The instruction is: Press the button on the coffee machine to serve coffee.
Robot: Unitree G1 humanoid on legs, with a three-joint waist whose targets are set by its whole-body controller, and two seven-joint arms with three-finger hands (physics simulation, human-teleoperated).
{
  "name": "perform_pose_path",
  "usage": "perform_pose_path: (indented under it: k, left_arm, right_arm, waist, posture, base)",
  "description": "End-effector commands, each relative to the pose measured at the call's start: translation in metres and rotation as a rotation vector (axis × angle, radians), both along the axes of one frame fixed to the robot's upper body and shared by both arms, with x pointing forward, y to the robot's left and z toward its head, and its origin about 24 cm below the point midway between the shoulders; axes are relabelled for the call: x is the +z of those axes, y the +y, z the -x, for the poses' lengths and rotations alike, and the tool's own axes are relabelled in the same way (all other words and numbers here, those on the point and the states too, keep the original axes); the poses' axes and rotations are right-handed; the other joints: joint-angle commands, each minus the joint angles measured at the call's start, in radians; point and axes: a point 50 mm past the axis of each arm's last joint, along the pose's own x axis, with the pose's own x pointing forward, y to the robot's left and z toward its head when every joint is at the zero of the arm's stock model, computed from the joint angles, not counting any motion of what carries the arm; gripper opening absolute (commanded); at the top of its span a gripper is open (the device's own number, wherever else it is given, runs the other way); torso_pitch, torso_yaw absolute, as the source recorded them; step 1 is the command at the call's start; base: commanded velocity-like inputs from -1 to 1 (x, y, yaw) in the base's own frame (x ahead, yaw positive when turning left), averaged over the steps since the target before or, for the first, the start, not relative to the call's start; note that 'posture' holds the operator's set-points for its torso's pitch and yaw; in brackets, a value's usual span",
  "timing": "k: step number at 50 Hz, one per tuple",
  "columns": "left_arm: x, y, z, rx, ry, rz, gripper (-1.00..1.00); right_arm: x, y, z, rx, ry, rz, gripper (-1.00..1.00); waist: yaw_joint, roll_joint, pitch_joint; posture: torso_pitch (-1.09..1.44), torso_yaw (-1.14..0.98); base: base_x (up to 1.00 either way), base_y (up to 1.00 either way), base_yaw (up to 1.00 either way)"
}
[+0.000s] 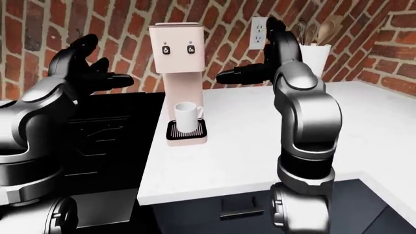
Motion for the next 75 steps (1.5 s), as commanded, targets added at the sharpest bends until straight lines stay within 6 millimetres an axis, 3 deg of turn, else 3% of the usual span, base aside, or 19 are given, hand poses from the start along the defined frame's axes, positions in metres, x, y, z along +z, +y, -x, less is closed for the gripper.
perform_pose_path:
  k: [1,15,23,39,59,75]
  left_arm:
    - [0.022,-0.002,0.004,-0.005,-0.099,-0.007,1.00]
    - [0.027,-0.007,0.001,-0.038,-0.113,0.006,1.00]
    - [0.033,-0.020,0.003,-0.115,-0.165,0.001,1.00]
    - [0.047,-0.042,0.022,-0.302,-0.220,0.050,1.00]
    - [0.040,-0.070,0.053,-0.432,-0.193,0.054,1.00]
    - [0.037,-0.085,0.065,-0.490,-0.180,0.040,1.00]
  right_arm:
    - [0.017,0.000,0.004,-0.003,-0.080,0.004,1.00]
    - [0.012,0.001,0.000,-0.007,-0.072,-0.003,1.00]
    - [0.010,0.001,-0.001,-0.007,-0.068,-0.005,1.00]
    - [0.009,0.003,-0.003,0.010,-0.064,-0.010,1.00]
    - [0.005,-0.003,-0.003,-0.008,-0.063,-0.013,1.00]
    - [0.001,-0.004,-0.005,-0.011,-0.056,-0.016,1.00]
  waist:
    - [0.000,0.002,-0.012]
    - [0.006,0.000,-0.051]
    - [0.010,-0.003,-0.067]
    - [0.012,-0.004,-0.069]
    - [0.013,-0.005,-0.070]
    - [0.015,-0.007,-0.070]
  posture:
    - [-0.46,0.00]
    - [-0.56,0.00]
    - [-0.58,0.00]
    - [-0.58,0.00]
    - [-0.58,0.00]
    - [-0.58,0.00]
  base:
    - [0.00,0.00,0.00]
    - [0.00,0.00,0.00]
    - [0.00,0.00,0.00]
    - [0.00,0.00,0.00]
    - [0.00,0.00,0.00]
    - [0.00,0.00,0.00]
